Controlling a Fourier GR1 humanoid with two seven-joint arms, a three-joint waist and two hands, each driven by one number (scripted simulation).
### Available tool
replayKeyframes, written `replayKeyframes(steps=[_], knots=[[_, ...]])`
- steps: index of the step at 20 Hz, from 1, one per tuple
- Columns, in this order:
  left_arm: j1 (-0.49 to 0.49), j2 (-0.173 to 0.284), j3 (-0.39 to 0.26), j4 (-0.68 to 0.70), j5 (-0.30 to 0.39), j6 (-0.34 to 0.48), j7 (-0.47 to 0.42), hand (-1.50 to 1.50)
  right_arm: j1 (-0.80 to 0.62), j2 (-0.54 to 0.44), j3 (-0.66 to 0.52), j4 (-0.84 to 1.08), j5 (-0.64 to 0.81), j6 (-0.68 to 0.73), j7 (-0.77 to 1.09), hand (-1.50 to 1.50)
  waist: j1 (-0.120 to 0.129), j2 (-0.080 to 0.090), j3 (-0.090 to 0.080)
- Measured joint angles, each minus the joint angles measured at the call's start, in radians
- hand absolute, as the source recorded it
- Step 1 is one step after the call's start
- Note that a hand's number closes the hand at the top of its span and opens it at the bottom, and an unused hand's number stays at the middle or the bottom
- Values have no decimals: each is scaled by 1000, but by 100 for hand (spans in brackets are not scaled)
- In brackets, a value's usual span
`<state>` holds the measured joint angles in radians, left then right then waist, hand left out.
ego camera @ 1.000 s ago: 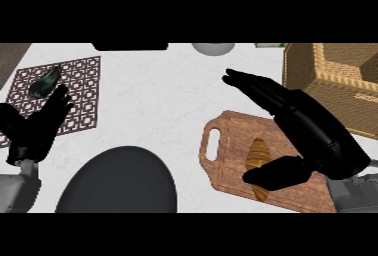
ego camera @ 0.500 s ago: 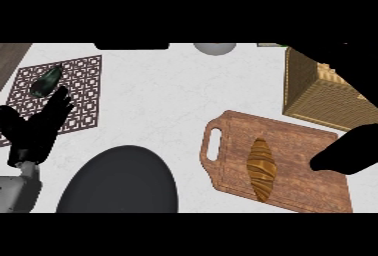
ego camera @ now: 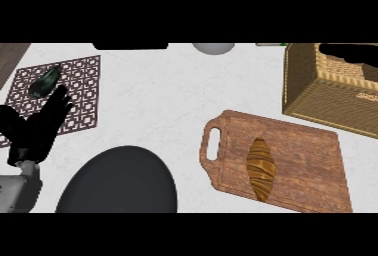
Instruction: Pick the croissant from the cutting board and place it in the basket
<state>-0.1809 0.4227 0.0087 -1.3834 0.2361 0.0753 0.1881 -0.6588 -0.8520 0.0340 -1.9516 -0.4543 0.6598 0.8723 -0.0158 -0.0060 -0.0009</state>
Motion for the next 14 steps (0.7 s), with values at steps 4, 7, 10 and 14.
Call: replayKeyframes(steps=[4, 7, 10, 14], knots=[[0, -7, 10, -5, -10, -5, 2, 0, 134, -4, -119, -57, -1, 24, -53, -150, 0, 2, 1], [-17, -18, 16, 16, -16, -13, 2, 0, 251, 40, -181, -121, 39, 35, -99, -150, 0, 3, 1], [-29, -27, 20, 40, -28, -23, -14, 0, 353, 116, -198, -153, 141, 57, -182, -150, 5, 5, 2], [-25, -39, 20, 27, -39, -28, -4, 0, 451, 234, -168, -181, 328, 49, -298, -150, 12, 6, 2]])
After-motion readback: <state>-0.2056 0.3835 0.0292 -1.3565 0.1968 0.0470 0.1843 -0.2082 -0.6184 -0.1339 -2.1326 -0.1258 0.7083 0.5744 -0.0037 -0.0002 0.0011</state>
